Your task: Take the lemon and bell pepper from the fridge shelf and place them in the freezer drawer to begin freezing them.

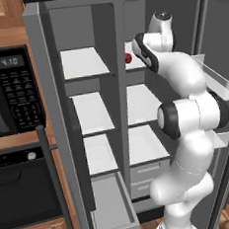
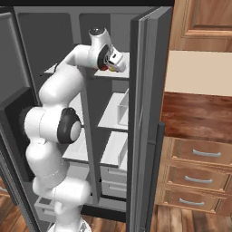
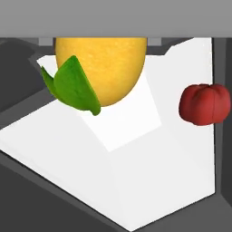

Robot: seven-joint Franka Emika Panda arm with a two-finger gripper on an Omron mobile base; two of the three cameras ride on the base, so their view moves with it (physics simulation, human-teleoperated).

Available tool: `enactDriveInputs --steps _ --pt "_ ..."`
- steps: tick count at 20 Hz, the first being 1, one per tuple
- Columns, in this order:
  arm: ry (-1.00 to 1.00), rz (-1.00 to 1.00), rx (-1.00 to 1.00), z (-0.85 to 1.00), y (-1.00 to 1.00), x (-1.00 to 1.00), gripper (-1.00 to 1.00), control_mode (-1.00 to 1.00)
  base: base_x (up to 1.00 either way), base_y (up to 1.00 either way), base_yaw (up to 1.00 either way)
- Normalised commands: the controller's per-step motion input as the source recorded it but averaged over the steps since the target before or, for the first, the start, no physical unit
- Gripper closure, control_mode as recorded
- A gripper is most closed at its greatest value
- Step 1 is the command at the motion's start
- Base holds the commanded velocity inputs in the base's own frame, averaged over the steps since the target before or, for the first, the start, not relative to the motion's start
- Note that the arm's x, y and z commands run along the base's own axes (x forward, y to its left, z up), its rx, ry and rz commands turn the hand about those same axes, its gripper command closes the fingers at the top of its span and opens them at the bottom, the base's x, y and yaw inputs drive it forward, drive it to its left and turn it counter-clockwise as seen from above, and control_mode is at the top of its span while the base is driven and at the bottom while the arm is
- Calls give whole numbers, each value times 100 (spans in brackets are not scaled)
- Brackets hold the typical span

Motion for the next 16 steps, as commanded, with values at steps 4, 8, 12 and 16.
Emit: enactDriveInputs --steps 4,8,12,16 --pt "-10 0 1 -12 23 -100 100 -100 0 0 0" --pt "-3 0 1 -1 15 -100 100 -100 0 0 0" --pt "0 0 4 -1 23 -100 100 -100 0 0 0" --pt "5 0 0 -37 41 -100 100 -100 0 0 0"
